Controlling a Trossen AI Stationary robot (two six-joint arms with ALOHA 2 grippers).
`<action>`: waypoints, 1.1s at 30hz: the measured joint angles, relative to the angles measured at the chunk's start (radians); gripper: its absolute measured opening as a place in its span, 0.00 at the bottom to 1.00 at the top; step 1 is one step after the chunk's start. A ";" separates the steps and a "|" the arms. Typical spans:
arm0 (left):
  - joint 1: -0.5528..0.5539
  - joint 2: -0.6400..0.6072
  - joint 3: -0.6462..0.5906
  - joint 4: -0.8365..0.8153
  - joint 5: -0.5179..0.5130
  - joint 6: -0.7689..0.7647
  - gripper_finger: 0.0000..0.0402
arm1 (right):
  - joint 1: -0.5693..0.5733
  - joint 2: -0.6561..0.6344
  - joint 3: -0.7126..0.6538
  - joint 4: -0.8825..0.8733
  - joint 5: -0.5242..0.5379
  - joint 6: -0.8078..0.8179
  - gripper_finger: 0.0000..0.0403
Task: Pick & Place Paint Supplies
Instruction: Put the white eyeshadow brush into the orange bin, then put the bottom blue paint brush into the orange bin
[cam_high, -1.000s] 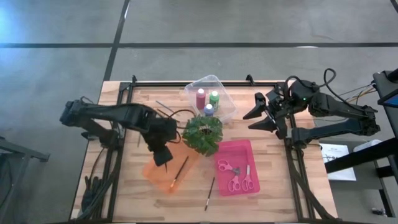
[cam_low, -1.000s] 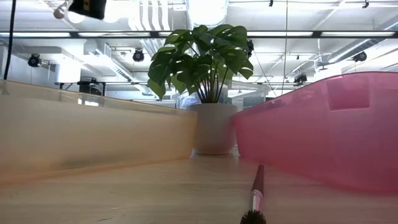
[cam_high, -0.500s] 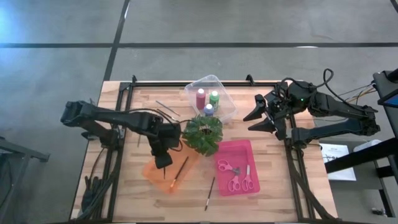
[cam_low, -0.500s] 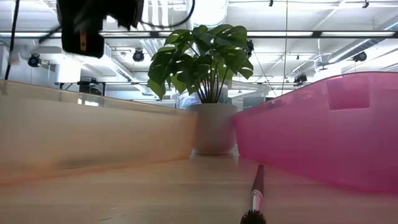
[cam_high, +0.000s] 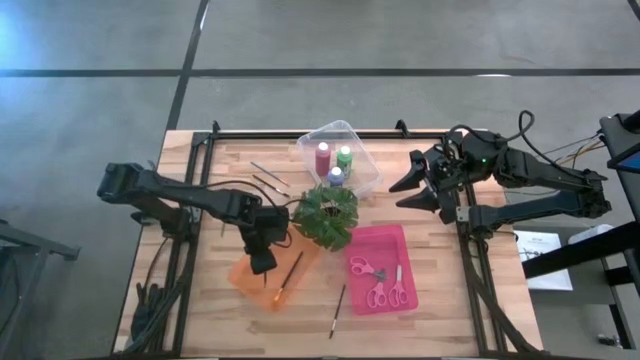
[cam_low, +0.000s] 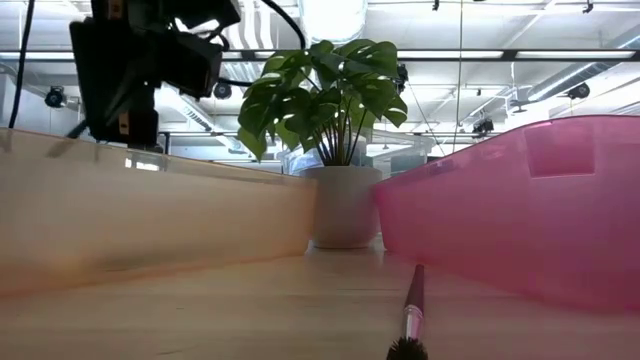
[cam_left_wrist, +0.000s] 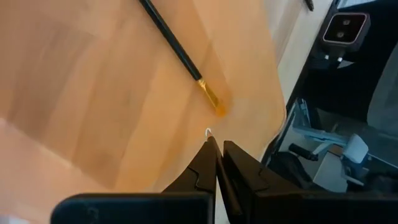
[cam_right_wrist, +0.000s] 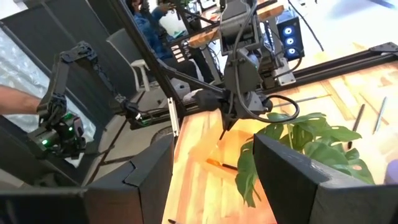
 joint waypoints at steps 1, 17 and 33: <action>0.000 0.000 -0.006 0.009 -0.003 0.000 0.04 | 0.000 0.000 0.000 0.000 0.005 0.000 0.53; -0.046 0.000 -0.022 0.069 -0.014 0.060 0.17 | 0.001 0.000 -0.001 0.000 0.008 -0.004 0.53; -0.051 0.000 -0.022 0.166 -0.126 -0.006 0.42 | 0.001 0.000 0.000 0.001 0.008 -0.015 0.53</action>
